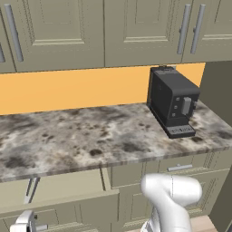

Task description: Take the tongs from the drawer on the left and place them on the dining counter next to the tray containing the kebab skewer.

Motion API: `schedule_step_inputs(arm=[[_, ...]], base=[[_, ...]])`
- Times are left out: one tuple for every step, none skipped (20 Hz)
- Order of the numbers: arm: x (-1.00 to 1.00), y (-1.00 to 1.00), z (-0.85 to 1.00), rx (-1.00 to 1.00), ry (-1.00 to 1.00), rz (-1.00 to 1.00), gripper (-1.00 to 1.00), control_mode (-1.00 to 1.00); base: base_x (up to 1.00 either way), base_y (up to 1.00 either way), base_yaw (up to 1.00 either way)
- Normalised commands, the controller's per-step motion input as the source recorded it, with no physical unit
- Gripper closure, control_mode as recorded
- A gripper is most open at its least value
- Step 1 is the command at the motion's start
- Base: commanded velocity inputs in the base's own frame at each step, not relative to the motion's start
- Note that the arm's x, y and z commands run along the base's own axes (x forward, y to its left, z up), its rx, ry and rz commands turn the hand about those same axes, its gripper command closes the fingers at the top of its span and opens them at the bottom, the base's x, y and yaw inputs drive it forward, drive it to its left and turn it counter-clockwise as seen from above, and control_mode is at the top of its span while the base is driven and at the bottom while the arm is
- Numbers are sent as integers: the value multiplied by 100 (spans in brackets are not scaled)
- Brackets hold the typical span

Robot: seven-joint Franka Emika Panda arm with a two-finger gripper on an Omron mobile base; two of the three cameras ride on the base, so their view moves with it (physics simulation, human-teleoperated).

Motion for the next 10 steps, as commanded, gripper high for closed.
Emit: schedule_step_inputs(arm=[[0,-5,44,6,3,0,-100,-100],[0,-9,42,7,3,0,-100,-100],[0,-9,40,6,4,0,-100,-100],[0,-12,39,6,3,0,-100,-100],[0,-13,34,5,3,0,-100,-100],[0,-14,34,5,3,0,-100,-100],[0,-12,31,4,4,0,-100,-100],[0,-14,26,5,6,0,-100,-100],[0,-16,24,6,4,0,-100,-100],[0,-14,24,7,4,0,-100,-100]], base=[[0,0,0],[0,0,0],[0,0,0],[0,0,0],[0,0,0],[0,0,0],[0,0,0],[0,0,0],[0,0,0],[0,0,0]])
